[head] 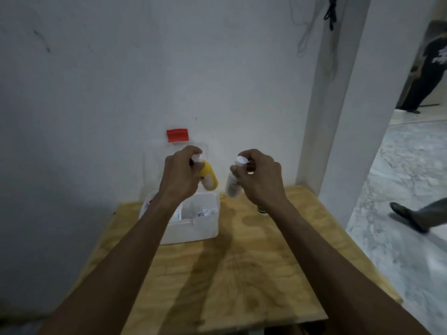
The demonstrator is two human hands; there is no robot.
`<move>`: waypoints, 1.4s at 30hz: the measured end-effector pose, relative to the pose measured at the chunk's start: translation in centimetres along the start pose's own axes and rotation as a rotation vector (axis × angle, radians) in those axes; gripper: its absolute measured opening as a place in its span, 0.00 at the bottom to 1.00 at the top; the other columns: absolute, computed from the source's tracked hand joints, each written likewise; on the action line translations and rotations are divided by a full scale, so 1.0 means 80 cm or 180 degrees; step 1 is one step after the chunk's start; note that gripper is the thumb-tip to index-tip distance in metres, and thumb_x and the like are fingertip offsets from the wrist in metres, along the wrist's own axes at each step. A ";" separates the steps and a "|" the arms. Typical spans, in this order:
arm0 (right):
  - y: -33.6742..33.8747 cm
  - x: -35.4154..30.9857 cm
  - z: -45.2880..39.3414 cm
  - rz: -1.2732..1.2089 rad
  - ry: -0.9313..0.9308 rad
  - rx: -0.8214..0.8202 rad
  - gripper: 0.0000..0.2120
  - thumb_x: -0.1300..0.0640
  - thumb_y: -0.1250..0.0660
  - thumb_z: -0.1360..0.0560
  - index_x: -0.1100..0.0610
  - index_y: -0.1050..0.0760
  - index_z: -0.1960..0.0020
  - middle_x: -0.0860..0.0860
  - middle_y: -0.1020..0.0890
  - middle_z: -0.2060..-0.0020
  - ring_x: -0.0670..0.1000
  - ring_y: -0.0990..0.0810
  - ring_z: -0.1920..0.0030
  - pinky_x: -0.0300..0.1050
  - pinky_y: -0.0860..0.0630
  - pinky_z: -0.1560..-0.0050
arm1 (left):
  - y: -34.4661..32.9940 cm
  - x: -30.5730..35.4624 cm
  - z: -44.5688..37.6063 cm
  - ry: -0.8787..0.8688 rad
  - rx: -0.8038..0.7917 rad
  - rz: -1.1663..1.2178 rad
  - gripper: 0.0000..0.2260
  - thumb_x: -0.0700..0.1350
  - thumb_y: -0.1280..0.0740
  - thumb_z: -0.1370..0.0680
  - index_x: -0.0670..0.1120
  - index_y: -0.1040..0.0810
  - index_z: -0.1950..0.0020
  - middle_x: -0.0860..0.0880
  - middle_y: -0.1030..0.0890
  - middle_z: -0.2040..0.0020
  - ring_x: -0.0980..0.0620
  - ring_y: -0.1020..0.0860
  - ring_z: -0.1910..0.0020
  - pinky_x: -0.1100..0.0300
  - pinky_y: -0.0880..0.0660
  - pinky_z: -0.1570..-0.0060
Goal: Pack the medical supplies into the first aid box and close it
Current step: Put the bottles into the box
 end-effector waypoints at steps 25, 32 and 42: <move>-0.178 0.048 0.018 0.1203 0.0192 -0.1829 0.13 0.51 0.30 0.25 0.54 0.22 0.42 0.53 0.18 0.46 0.57 0.22 0.46 0.53 0.25 0.44 | -0.102 -0.113 0.015 0.0508 -0.1293 -0.0767 0.16 0.38 0.31 0.24 0.45 0.24 0.37 0.42 0.21 0.41 0.45 0.22 0.46 0.60 0.29 0.52; -0.179 0.053 0.022 0.1541 0.0292 -0.1972 0.13 0.48 0.32 0.24 0.50 0.24 0.41 0.50 0.19 0.42 0.56 0.26 0.39 0.56 0.36 0.38 | -0.102 -0.112 0.012 0.0289 -0.1351 -0.1225 0.15 0.40 0.30 0.24 0.48 0.24 0.38 0.45 0.19 0.42 0.44 0.22 0.46 0.50 0.26 0.41; -0.178 0.056 0.022 0.1412 0.0254 -0.1938 0.15 0.47 0.31 0.25 0.51 0.23 0.40 0.50 0.18 0.42 0.56 0.24 0.40 0.56 0.32 0.38 | -0.091 -0.116 0.006 0.0160 -0.1278 -0.1607 0.13 0.43 0.33 0.24 0.47 0.23 0.39 0.46 0.21 0.42 0.45 0.26 0.41 0.51 0.38 0.42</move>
Point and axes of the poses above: each hand's wrist, its own z-axis away from the middle knuckle, its own y-axis out of the back of the hand, x = y × z, the point moved 9 cm from there along -z, towards the middle knuckle
